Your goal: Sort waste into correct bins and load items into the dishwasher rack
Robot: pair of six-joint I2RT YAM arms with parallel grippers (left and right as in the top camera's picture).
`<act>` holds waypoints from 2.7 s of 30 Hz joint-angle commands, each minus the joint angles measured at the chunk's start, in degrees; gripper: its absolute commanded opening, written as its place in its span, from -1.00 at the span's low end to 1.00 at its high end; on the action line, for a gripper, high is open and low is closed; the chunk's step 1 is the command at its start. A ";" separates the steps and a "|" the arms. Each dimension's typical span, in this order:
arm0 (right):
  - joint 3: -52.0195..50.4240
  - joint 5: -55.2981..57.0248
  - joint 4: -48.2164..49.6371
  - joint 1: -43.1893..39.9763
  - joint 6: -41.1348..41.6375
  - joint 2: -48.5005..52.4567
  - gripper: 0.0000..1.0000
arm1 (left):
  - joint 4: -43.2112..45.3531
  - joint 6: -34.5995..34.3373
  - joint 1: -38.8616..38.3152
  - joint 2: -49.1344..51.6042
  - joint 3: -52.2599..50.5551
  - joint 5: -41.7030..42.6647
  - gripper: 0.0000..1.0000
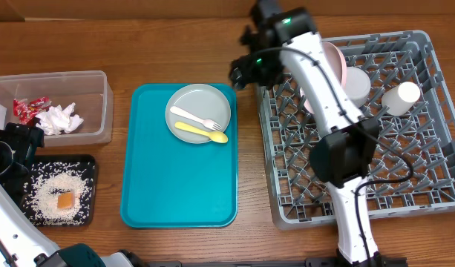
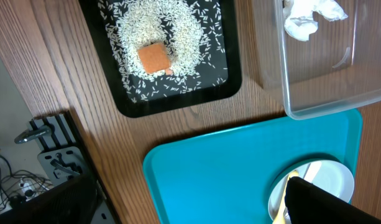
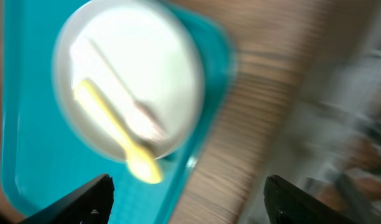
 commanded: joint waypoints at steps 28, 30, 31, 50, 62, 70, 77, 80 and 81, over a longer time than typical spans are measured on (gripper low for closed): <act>-25.44 6.58 27.56 12.26 -5.05 -0.94 0.42 | 0.02 -0.79 0.22 0.11 -0.31 -0.61 0.99; -26.25 6.56 28.74 12.22 -4.83 -0.94 0.41 | 0.02 -0.79 0.22 0.11 -0.31 -0.61 1.00; -26.51 6.56 29.16 12.22 -4.63 -0.94 0.39 | 0.02 -0.79 0.22 0.11 -0.31 -0.61 1.00; -26.62 10.73 27.36 12.57 -3.32 -0.72 0.08 | 0.04 -0.79 0.22 0.11 -0.31 -0.61 1.00; -26.62 11.67 26.77 14.16 -2.03 -0.70 -0.03 | 0.02 -0.79 0.22 0.11 -0.31 -0.61 1.00; -26.62 11.69 27.21 15.41 -2.10 -0.70 -0.03 | 0.04 -0.79 0.22 0.11 -0.31 -0.61 1.00; -26.62 11.69 27.78 15.34 -2.08 -0.46 -0.34 | 0.04 -0.79 0.22 0.11 -0.31 -0.61 1.00; -26.62 11.69 27.63 15.21 -2.34 -0.46 -0.44 | 0.04 -0.79 0.22 0.11 -0.31 -0.61 1.00; -26.62 11.76 27.63 15.21 -2.38 -0.46 -0.49 | 0.02 -0.79 0.22 0.11 -0.31 -0.61 0.99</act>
